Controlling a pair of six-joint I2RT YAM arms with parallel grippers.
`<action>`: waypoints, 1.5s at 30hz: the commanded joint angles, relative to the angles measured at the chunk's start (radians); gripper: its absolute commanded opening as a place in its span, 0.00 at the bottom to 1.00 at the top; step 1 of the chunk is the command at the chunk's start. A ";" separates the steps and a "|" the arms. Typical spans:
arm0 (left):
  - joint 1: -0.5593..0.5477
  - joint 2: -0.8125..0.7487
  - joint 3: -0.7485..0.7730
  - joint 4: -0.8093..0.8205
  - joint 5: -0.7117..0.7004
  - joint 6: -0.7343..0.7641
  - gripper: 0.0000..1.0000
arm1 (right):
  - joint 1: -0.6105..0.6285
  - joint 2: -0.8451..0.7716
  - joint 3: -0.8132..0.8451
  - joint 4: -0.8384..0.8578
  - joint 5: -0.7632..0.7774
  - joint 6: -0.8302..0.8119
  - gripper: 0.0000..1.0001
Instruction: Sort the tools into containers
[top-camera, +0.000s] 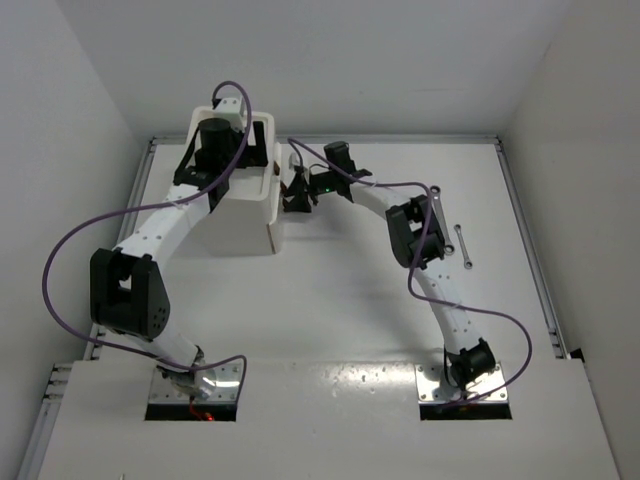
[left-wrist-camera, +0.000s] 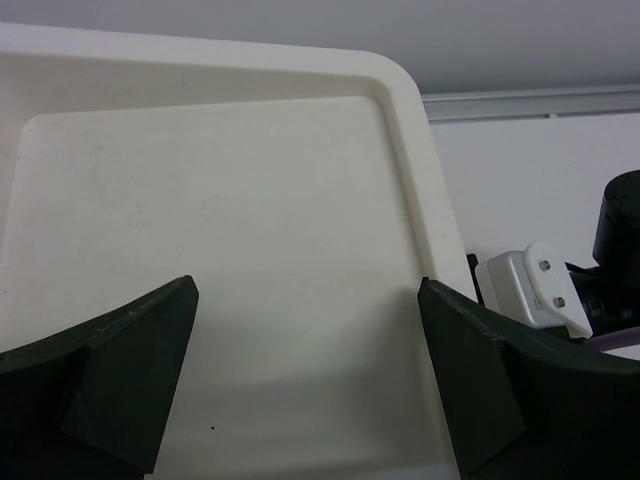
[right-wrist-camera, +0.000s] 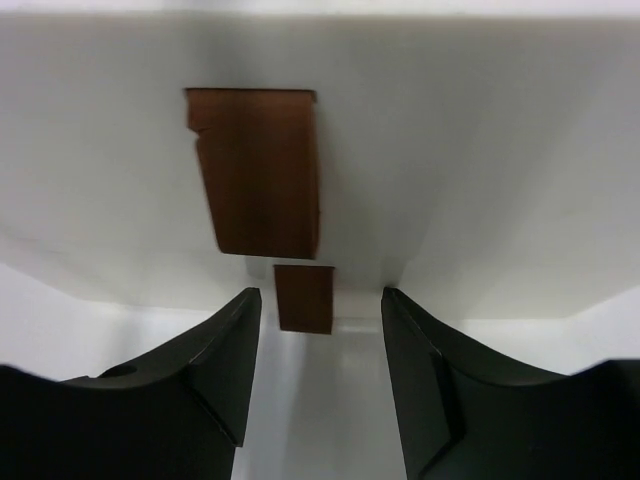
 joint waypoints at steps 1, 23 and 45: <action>0.002 0.111 -0.094 -0.420 0.087 -0.094 1.00 | 0.013 0.010 0.061 0.090 0.001 0.000 0.52; 0.020 0.131 -0.092 -0.430 0.068 -0.104 1.00 | -0.092 -0.189 -0.214 0.138 0.023 0.071 0.00; 0.020 0.131 -0.101 -0.430 0.058 -0.104 1.00 | -0.227 -0.393 -0.473 0.040 0.023 -0.069 0.00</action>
